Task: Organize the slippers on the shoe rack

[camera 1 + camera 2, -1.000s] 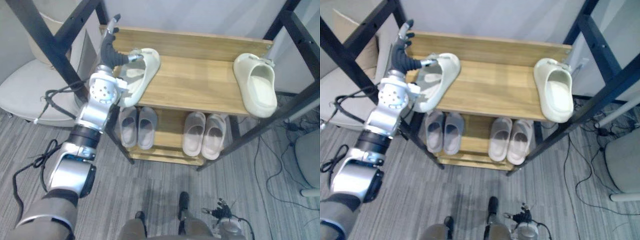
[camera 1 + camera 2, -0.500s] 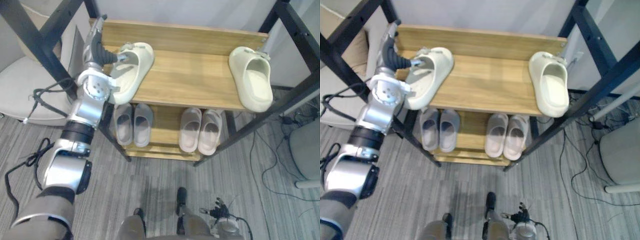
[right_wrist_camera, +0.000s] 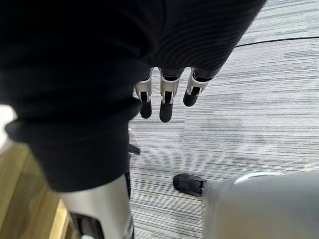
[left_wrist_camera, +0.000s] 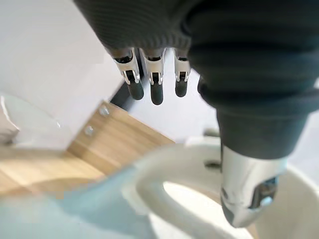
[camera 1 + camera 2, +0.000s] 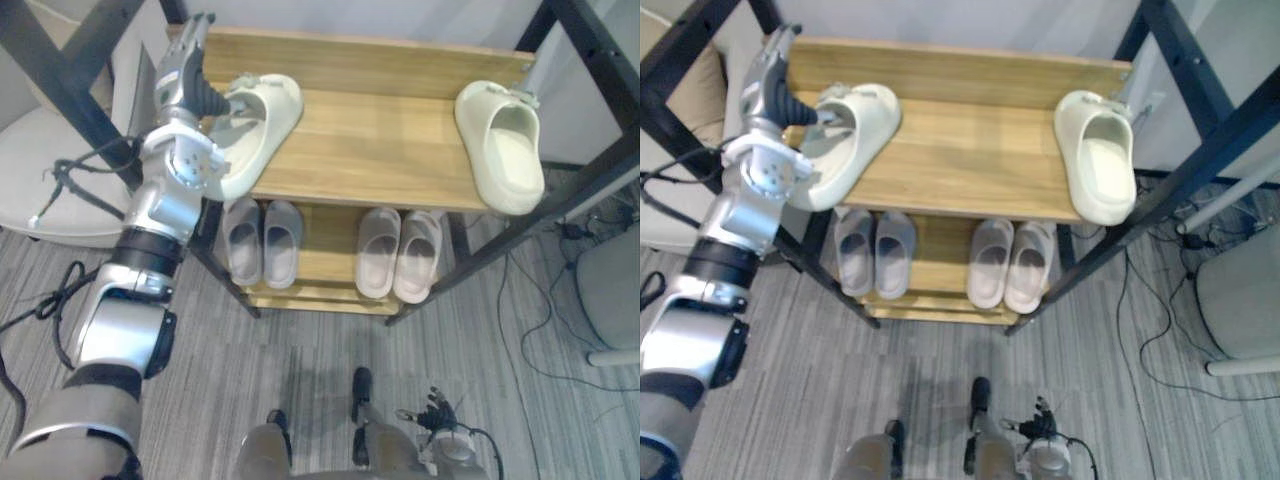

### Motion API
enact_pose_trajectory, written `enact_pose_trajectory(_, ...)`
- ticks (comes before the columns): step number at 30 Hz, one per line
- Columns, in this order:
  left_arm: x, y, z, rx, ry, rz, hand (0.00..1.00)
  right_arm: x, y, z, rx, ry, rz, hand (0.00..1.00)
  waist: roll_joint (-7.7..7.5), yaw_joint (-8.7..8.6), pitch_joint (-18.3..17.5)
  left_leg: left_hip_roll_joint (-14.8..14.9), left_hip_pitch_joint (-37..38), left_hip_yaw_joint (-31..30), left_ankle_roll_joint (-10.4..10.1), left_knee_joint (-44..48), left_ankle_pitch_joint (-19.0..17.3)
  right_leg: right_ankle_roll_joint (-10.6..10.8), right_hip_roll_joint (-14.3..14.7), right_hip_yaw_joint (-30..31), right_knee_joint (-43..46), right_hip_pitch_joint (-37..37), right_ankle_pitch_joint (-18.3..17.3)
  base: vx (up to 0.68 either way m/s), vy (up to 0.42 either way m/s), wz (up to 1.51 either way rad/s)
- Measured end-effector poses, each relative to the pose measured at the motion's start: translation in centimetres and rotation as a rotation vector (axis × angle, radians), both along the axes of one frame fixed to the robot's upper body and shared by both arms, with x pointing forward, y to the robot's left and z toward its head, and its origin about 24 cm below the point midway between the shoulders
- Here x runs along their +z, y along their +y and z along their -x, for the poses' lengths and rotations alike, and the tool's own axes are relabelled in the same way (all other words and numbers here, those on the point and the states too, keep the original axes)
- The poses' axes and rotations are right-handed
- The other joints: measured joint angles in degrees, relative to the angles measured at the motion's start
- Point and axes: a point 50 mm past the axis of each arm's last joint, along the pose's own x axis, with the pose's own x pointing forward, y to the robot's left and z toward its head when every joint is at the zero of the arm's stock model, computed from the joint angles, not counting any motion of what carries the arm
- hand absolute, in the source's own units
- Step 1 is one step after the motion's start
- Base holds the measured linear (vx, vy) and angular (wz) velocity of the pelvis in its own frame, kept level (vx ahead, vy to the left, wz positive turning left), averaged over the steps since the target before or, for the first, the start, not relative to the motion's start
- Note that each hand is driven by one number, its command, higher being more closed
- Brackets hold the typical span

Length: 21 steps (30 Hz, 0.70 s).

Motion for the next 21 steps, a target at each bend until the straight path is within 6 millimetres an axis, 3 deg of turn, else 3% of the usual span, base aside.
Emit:
enact_pose_trajectory(4, 0.5, -2.0, -0.3, -0.049, 0.009, -0.067, 0.00, 0.0, 0.2, 0.0, -0.001, 0.000, -0.005, 0.00, 0.02, -0.14, 0.0, -0.1, 0.0, 0.0, 0.0, 0.0, 0.0, 0.1, 0.0, 0.2, 0.0, 0.0, 0.1, 0.00, 0.008, 0.00)
enact_pose_trajectory(5, 0.5, -2.2, -0.4, -0.053, 0.015, -0.077, 1.00, 0.0, 0.3, 0.0, -0.001, 0.000, -0.009, 0.00, 0.02, -0.25, 0.0, -0.2, 0.0, 0.0, 0.0, 0.0, 0.0, 0.1, -0.1, 0.3, 0.0, 0.0, 0.1, -0.01, 0.032, -0.02)
enact_pose_trajectory(10, 0.2, -3.3, -0.7, -0.073, 0.044, -0.139, 1.00, -0.1, 0.7, -0.1, -0.002, 0.003, -0.022, 0.00, 0.07, -0.65, 0.0, -0.3, 0.0, 0.3, 0.1, -0.2, 0.0, 0.1, -0.1, 1.0, 0.0, -0.2, 0.2, -0.01, 0.018, -0.02)
enact_pose_trajectory(21, 0.5, -3.2, -1.0, -0.075, 0.056, -0.155, 1.00, -0.3, 0.8, -0.5, 0.001, 0.015, -0.020, 0.00, 0.66, -2.44, 0.4, -1.2, 1.2, 1.4, 0.3, -1.3, 0.1, 0.3, -0.4, 2.4, 0.0, -0.2, 0.4, 0.00, 0.023, -0.05)
